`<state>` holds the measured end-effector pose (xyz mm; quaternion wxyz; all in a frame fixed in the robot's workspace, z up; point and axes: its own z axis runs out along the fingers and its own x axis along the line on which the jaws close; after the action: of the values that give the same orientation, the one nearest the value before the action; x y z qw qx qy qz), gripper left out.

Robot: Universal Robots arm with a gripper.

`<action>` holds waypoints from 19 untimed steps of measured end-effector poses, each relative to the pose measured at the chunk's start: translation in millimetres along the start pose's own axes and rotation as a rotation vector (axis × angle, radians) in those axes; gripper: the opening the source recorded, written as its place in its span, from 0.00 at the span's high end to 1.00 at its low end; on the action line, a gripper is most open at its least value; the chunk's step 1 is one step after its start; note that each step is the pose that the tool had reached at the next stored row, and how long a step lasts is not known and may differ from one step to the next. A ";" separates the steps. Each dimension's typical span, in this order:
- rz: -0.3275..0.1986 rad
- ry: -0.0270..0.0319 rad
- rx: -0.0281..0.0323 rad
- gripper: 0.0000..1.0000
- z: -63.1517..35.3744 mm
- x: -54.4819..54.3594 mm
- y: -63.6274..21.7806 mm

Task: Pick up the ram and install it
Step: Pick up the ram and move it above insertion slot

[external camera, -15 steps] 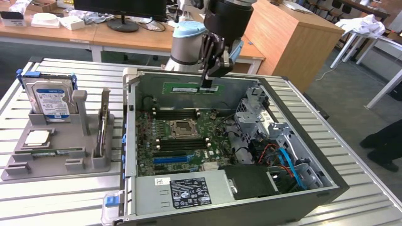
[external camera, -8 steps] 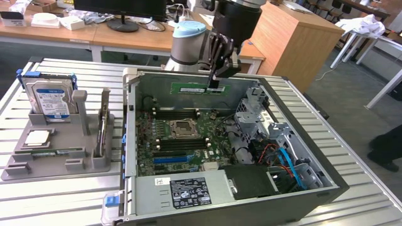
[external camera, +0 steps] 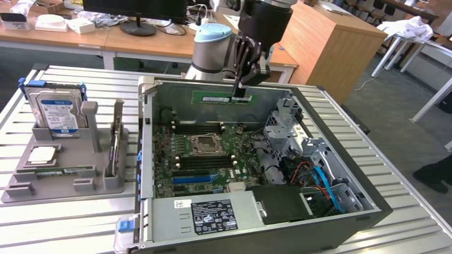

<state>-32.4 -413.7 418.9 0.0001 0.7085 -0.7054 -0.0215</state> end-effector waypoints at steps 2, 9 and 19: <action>0.000 0.0000 0.0001 0.89 0.1 -3.0 0.0; 0.000 0.0001 0.0000 0.89 0.3 -7.0 0.0; 0.000 0.0001 -0.0001 0.89 12.4 -6.6 -0.4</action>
<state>-32.4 -406.7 406.7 0.0001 0.7085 -0.7054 -0.0215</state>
